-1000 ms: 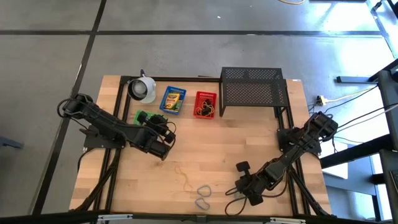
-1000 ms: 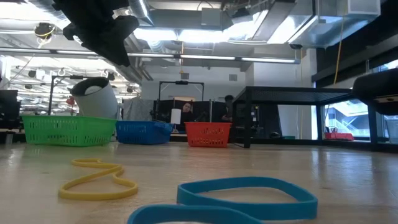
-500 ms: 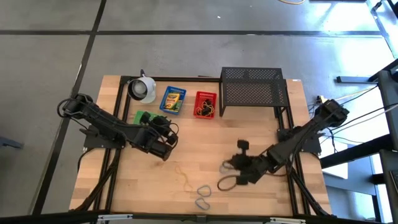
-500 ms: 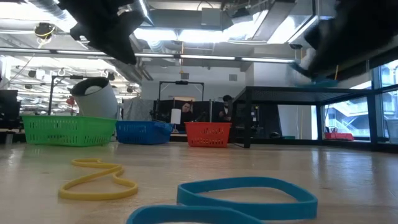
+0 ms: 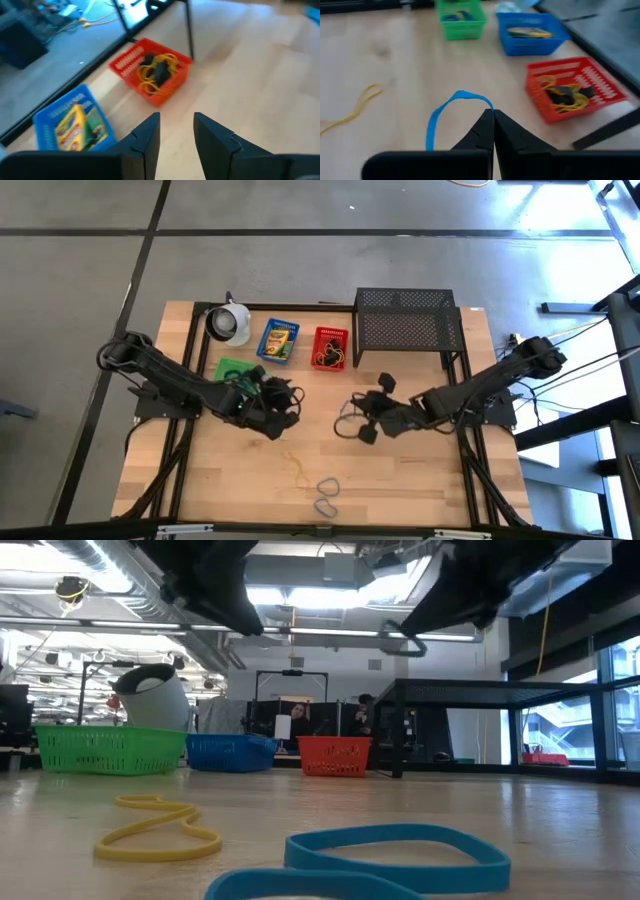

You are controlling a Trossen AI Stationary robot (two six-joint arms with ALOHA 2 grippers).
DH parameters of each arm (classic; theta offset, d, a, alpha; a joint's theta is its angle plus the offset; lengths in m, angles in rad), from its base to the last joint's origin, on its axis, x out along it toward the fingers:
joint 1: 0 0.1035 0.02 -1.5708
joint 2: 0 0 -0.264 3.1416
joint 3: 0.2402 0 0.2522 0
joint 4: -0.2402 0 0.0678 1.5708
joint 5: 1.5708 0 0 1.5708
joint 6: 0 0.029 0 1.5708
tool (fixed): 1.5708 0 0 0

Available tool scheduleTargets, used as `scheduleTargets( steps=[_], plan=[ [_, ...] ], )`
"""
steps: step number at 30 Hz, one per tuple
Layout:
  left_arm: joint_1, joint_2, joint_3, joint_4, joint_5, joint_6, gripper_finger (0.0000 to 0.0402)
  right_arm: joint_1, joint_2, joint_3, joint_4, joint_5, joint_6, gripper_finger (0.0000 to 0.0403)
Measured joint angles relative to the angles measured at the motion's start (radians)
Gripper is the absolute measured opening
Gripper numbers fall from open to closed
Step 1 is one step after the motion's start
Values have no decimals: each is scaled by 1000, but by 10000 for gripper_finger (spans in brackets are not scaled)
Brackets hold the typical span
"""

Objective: Pick & Place Office Desk Supplies
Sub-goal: Put the blue rubber band into the red bin

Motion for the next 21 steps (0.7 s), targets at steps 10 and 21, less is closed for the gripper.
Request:
scheduleTargets(
  steps=[10,21],
  plan=[
    [0,16,0,52,14,69,136,-200,0,0,141,21,-68,4],
    [0,16,0,49,139,70,129,-430,29,2,340,-109,-145,4]
  ],
)
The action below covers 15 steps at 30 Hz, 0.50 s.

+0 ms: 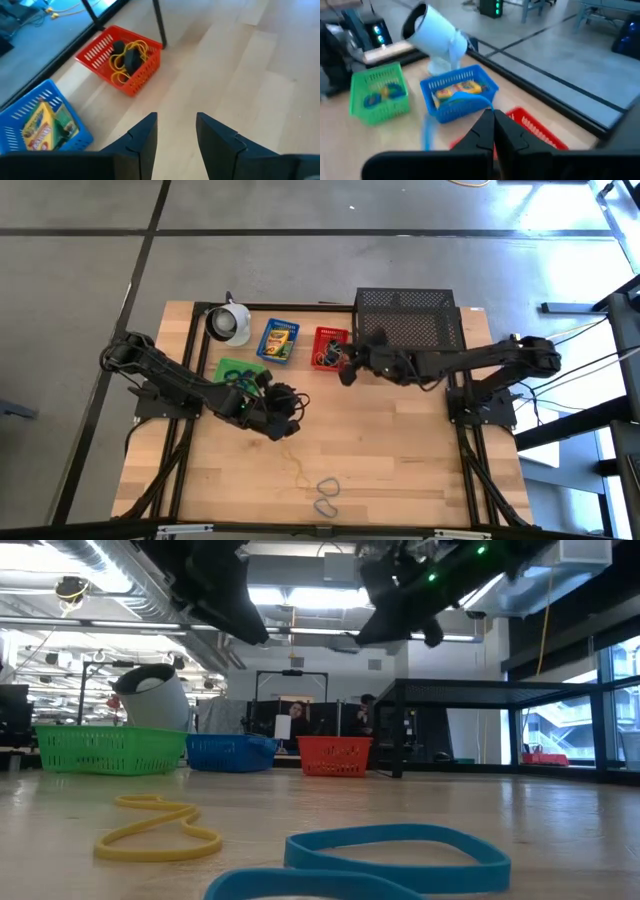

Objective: Pick & Place Office Desk Supplies
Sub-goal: Put the blue rubber band into the red bin

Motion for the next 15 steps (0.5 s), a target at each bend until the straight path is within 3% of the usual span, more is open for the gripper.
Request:
scheduleTargets(
  steps=[5,15],
  plan=[
    [0,0,0,-2,-14,5,132,-55,69,1,91,-90,-4,4],
    [-1,0,0,4,43,35,128,-110,154,41,60,-77,-53,4]
  ],
)
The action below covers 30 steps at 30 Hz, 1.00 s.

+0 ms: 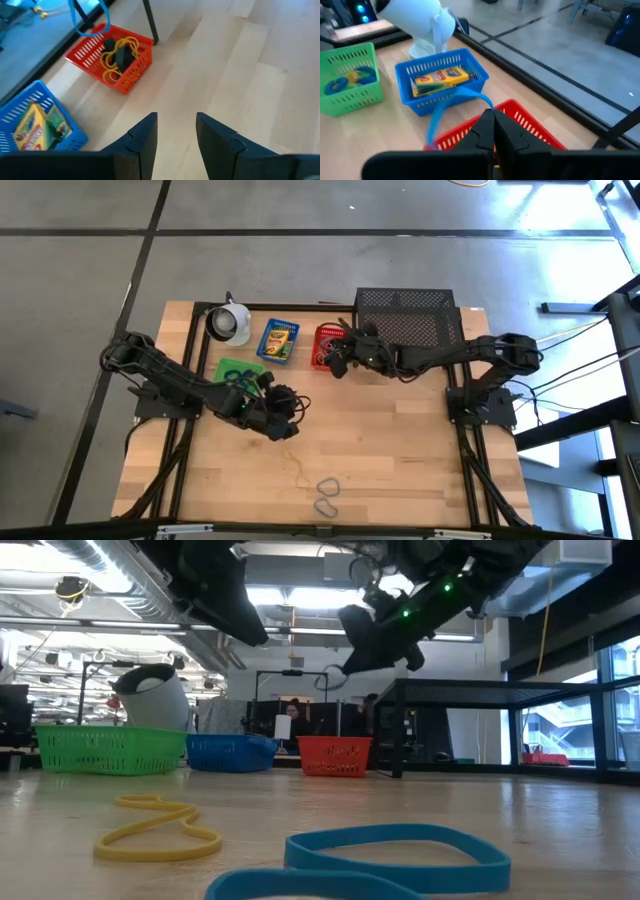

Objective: Pick & Place Office Desk Supplies
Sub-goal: Put the blue rubber band into the red bin

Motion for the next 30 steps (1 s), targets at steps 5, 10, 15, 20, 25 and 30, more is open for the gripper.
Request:
scheduleTargets(
  steps=[5,10,15,20,25,30],
  plan=[
    [0,0,0,0,72,-1,128,-4,65,28,-6,-5,-1,4],
    [0,0,0,1,155,-1,128,-3,101,49,-28,0,-54,4],
    [0,0,0,1,225,-2,128,-3,106,53,-32,4,-140,4],
    [0,0,0,1,261,-2,127,-3,106,53,-57,3,-235,4],
    [0,0,0,1,262,-2,127,-3,106,53,-87,3,-255,7],
    [0,0,0,0,263,-2,127,-3,106,53,-90,3,-256,31]
  ],
)
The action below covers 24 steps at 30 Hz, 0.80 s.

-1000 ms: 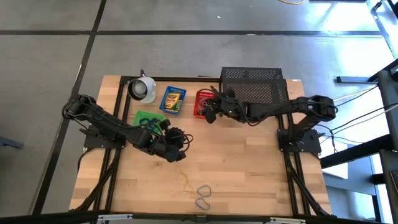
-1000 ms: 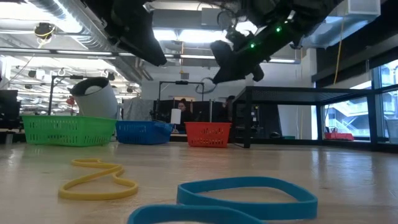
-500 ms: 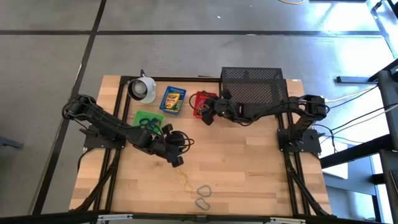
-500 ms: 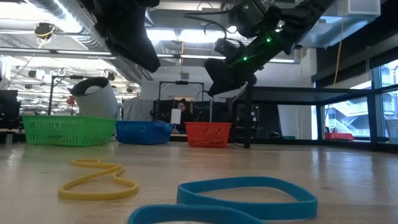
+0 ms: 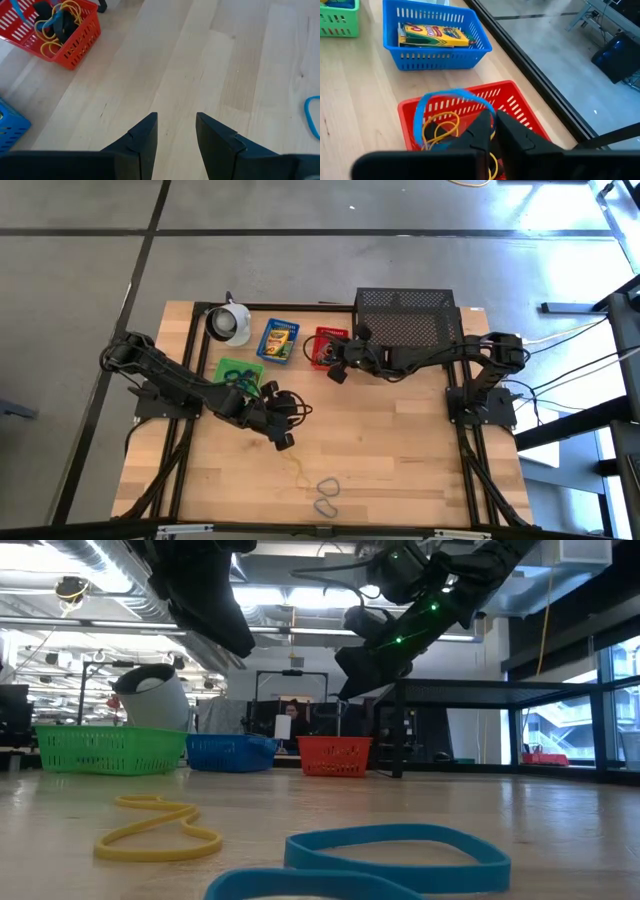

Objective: Pick & Place Office Desk Supplies
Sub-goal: Put the blue rubber band into the red bin, then put the yellow rubber band into the red bin

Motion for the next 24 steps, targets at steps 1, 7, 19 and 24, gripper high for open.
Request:
scheduleTargets(
  steps=[1,7,19,24],
  plan=[
    [0,0,0,0,0,0,128,0,0,0,0,0,0,37],
    [0,0,0,0,0,0,128,-1,0,0,-1,0,-1,79],
    [0,0,0,0,0,0,127,5,-11,0,-5,24,-33,168],
    [0,0,0,0,0,0,128,47,-101,0,-57,20,-32,187]
  ],
)
